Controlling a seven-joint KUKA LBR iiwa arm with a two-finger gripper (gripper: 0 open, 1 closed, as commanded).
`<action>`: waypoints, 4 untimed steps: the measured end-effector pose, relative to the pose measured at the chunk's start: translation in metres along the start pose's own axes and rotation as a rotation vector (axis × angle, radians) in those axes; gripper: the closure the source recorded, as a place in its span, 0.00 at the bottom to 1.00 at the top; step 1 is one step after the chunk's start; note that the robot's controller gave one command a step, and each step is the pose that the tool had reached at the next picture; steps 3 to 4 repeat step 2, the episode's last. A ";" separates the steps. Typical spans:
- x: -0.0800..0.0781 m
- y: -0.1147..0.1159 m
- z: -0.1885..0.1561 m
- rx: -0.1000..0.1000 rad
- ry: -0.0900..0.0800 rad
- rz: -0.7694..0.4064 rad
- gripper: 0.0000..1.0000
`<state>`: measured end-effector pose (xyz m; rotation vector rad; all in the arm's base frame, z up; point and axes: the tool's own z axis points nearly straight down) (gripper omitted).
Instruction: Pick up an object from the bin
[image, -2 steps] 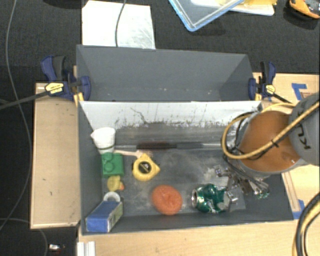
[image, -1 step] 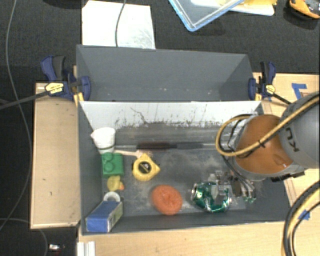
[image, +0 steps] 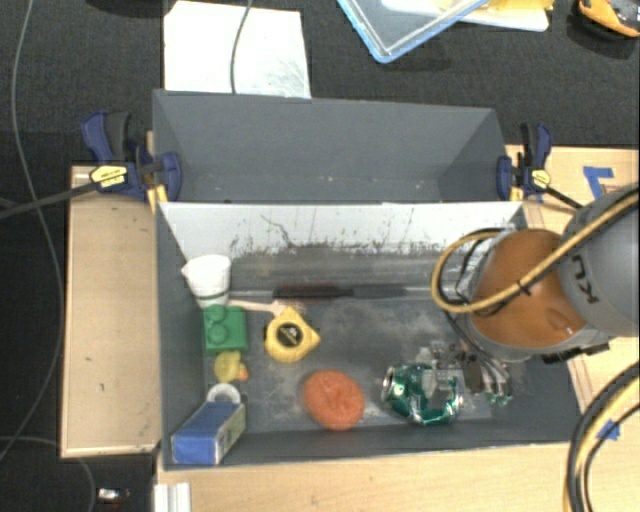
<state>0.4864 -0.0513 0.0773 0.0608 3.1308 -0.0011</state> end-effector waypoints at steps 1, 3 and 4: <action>0.003 -0.002 -0.066 -0.002 0.010 0.003 1.00; -0.014 -0.001 -0.127 -0.002 0.003 -0.009 1.00; -0.014 -0.001 -0.127 -0.002 0.003 -0.009 1.00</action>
Offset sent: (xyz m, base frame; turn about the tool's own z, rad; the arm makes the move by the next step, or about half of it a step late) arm 0.0121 -0.0012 0.1247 -0.0029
